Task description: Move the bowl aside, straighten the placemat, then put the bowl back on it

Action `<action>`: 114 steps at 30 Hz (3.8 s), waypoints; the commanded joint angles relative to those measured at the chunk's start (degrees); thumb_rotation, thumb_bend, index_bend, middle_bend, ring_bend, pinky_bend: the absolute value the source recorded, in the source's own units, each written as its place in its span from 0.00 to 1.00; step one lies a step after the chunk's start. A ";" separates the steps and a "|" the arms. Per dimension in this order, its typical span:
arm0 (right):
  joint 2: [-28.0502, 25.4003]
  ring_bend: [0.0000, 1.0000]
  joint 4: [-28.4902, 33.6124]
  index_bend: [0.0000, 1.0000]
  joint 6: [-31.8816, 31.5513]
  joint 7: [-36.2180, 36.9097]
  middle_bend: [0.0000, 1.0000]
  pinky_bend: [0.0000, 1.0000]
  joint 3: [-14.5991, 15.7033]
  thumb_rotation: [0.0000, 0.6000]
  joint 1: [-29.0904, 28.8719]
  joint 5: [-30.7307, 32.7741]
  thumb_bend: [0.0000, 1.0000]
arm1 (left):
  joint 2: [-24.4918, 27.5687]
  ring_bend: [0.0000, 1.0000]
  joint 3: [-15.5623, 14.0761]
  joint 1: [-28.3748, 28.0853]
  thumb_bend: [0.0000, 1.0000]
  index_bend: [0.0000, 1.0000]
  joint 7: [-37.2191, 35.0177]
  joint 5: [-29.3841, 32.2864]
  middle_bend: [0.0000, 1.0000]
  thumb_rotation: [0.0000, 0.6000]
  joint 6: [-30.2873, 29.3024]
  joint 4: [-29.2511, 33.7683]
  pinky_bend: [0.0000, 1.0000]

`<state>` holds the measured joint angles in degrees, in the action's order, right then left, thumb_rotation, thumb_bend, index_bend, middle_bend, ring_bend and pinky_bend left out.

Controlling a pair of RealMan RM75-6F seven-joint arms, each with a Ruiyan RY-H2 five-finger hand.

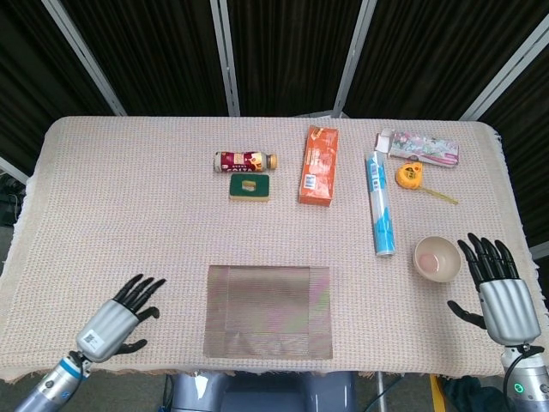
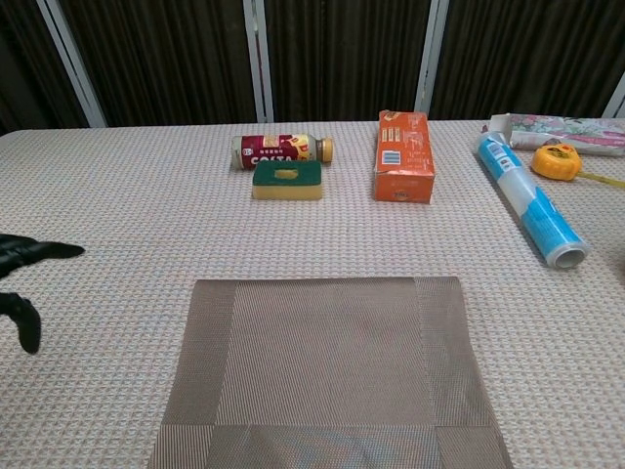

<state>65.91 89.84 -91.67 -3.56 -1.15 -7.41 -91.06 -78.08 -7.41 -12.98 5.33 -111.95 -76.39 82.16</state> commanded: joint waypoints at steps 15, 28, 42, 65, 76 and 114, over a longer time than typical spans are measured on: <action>-0.39 0.00 -0.77 0.00 1.27 2.08 0.00 0.00 -0.94 1.00 0.14 0.42 0.00 | -14.35 0.00 -2.16 -5.75 0.26 0.48 0.30 -4.32 0.00 1.00 3.54 -11.69 0.00; -0.43 0.00 -1.02 0.00 1.85 2.30 0.00 0.00 -1.46 1.00 0.31 0.51 0.00 | -18.94 0.00 -2.95 -6.95 0.27 0.48 0.68 -2.96 0.00 1.00 3.93 -14.92 0.00; -0.53 0.00 -1.21 0.00 2.26 2.69 0.00 0.00 -1.85 1.00 0.48 0.61 0.00 | -20.44 0.00 -4.02 -7.81 0.37 0.50 1.01 -1.74 0.00 1.00 4.24 -16.45 0.00; -0.59 0.00 -1.14 0.00 2.51 2.71 0.00 0.00 -2.45 1.00 0.80 0.74 0.00 | -19.09 0.00 -4.80 -9.31 0.41 0.51 3.22 0.68 0.00 1.00 5.13 -12.60 0.00; -0.65 0.00 -1.07 0.00 2.76 2.75 0.00 0.00 -2.68 1.00 0.84 0.92 0.00 | -17.63 0.00 -3.86 -10.73 0.41 0.51 6.42 1.72 0.00 1.00 6.62 -8.19 0.00; -1.16 0.00 -0.99 0.01 2.86 3.26 0.00 0.00 -3.27 1.00 1.17 1.29 0.00 | -17.01 0.00 -3.40 -12.97 0.41 0.50 9.95 5.18 0.00 1.00 11.15 -6.02 0.00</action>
<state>64.76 88.85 -88.82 -0.30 -4.41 -6.24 -89.77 -95.02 -10.78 -25.95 15.32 -106.78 -65.27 76.21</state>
